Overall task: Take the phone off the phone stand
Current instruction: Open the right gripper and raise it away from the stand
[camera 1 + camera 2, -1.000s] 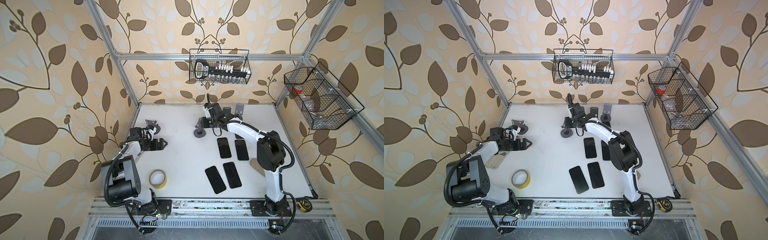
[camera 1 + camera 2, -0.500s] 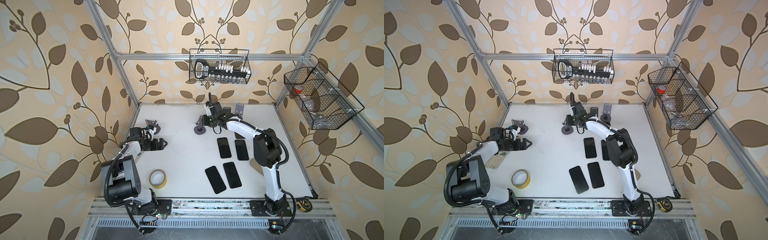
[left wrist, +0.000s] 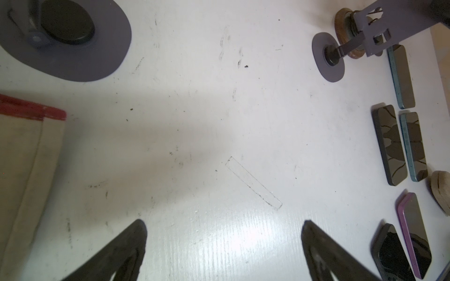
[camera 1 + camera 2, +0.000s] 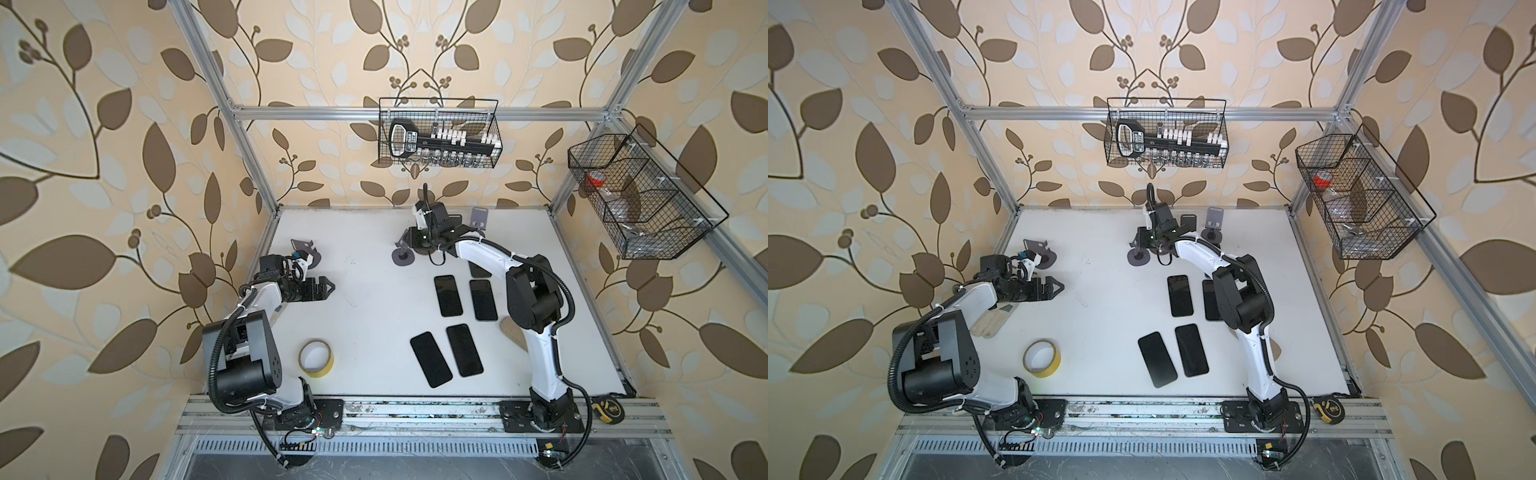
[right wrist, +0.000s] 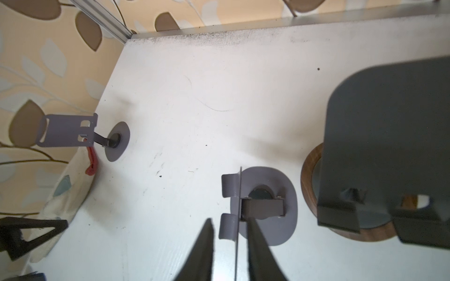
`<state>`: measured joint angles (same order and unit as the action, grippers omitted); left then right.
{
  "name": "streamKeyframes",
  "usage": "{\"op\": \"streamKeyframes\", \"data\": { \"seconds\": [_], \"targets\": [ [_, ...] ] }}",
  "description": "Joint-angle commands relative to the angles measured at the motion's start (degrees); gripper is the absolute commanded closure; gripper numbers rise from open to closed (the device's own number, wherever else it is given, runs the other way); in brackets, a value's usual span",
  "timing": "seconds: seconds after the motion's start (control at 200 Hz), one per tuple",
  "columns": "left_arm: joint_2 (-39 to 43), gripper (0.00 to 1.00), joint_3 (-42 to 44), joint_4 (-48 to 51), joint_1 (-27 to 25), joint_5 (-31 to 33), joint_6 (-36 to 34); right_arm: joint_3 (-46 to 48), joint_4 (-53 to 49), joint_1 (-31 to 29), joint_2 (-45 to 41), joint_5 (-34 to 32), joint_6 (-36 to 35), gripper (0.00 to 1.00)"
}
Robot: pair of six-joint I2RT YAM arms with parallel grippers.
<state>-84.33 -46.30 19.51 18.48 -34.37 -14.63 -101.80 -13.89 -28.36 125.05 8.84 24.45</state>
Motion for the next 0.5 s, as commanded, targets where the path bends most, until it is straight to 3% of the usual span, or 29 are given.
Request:
{"op": "streamKeyframes", "data": {
  "seconds": [0.0, 0.155, 0.3, 0.445, 0.495],
  "targets": [
    [-0.5, 0.01, -1.7, 1.0, 0.7, -1.1, -0.6, 0.0, -1.1, -0.2, -1.9, 0.5, -0.7, 0.63],
    [-0.2, 0.01, -1.6, 0.9, 0.7, -0.9, -0.6, 3.6, -2.2, -0.1, -8.4, -2.2, -1.8, 0.48],
    [0.7, 0.01, -1.1, 0.6, 0.7, -0.6, -0.7, 13.0, 0.7, -0.1, -18.3, -4.5, -1.1, 0.37],
    [0.8, 0.01, -1.0, 0.5, 0.7, -2.4, -0.9, 23.4, 3.2, -0.1, -30.4, -9.3, -0.6, 0.16],
    [0.8, 0.01, -0.9, 0.5, 0.7, -3.7, -1.3, 26.8, 3.8, 0.0, -34.6, -12.0, -0.8, 0.01]
  ]
}}
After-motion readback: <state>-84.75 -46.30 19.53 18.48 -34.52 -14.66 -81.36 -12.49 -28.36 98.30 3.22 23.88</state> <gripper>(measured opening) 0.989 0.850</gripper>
